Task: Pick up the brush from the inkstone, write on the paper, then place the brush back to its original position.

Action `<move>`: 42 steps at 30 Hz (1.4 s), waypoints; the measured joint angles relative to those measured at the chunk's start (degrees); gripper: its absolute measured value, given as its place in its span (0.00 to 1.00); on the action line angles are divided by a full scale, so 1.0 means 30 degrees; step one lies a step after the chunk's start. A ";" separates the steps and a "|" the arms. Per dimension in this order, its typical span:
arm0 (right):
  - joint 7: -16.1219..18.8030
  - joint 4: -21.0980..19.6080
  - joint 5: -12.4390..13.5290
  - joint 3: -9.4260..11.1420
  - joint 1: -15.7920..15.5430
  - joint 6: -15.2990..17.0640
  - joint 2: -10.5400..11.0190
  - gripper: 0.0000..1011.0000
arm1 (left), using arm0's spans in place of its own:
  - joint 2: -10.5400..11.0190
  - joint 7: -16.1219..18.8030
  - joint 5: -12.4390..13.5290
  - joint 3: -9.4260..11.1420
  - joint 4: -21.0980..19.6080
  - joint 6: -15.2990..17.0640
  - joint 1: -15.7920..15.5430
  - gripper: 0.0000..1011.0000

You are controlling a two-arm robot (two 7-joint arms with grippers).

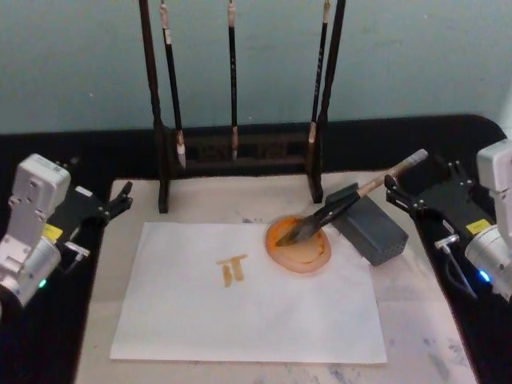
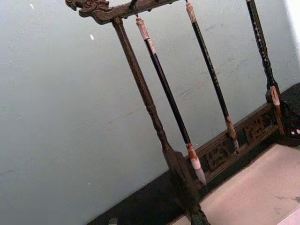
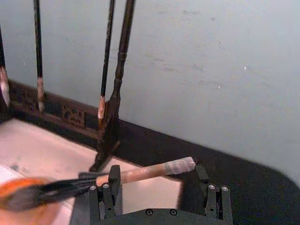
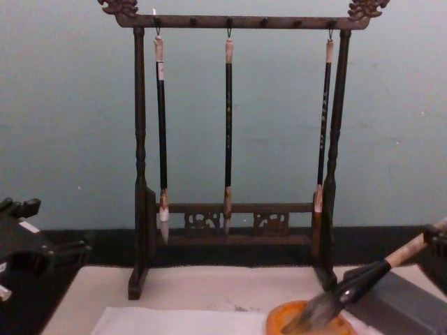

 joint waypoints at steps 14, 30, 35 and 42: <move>0.2347 -0.0064 0.6088 0.2821 -0.0658 0.2709 -0.2079 0.99 | 0.0000 0.0000 -0.0001 0.0001 -0.0001 0.0000 -0.0001 1.00; 0.2858 0.0617 1.2193 0.4608 -0.0463 0.6775 -0.3618 0.99 | 0.0000 -0.0001 -0.0001 0.0001 -0.0001 0.0000 -0.0001 1.00; 0.2616 0.0850 1.3351 0.4775 -0.0268 0.7320 -0.3932 0.99 | 0.0000 0.0000 0.0000 0.0000 0.0000 0.0000 0.0000 1.00; 0.2062 0.1324 1.4608 0.4840 0.0178 0.7773 -0.4433 0.99 | 0.0000 -0.0001 -0.0001 0.0000 -0.0001 0.0000 -0.0001 1.00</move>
